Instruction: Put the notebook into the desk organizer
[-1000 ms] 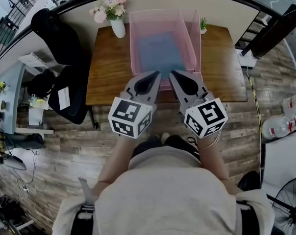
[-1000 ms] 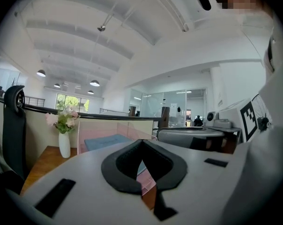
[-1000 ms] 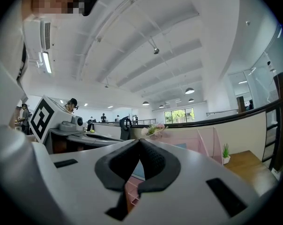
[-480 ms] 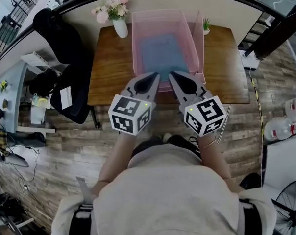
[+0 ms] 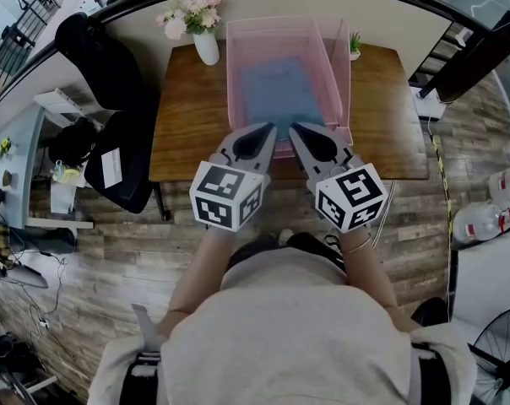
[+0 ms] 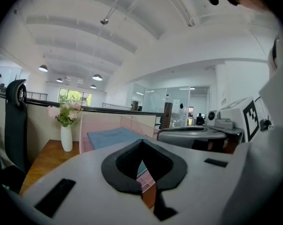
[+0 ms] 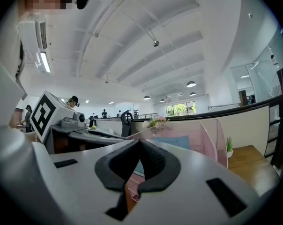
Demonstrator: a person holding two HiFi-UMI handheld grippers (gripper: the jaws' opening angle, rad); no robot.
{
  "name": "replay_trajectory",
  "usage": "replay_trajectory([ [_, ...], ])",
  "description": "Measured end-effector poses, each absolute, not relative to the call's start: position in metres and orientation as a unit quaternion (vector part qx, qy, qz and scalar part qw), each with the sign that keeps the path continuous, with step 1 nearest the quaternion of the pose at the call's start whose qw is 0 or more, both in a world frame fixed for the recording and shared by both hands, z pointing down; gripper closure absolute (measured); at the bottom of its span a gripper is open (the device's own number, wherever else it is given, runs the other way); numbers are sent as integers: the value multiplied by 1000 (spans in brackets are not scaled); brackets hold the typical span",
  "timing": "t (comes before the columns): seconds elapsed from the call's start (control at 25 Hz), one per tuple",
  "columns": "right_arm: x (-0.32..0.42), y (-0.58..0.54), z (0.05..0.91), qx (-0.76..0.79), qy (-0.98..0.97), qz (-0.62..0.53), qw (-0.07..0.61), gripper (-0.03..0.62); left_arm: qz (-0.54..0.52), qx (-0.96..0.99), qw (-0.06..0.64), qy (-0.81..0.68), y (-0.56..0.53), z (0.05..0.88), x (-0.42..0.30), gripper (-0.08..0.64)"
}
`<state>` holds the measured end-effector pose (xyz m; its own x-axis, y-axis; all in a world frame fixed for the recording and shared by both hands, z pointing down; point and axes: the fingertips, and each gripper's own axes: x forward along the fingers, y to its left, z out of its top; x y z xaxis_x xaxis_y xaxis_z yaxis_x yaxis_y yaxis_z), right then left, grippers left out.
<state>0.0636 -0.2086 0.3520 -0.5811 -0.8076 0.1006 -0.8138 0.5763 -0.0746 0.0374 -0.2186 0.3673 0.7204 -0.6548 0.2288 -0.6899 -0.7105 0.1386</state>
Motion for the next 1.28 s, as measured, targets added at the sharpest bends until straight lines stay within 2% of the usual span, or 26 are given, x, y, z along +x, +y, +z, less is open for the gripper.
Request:
replay_trajectory([
  [1.28,72,-213,355,475,-878,52,38,581,67,917,140,-368,-221,378,37,549],
])
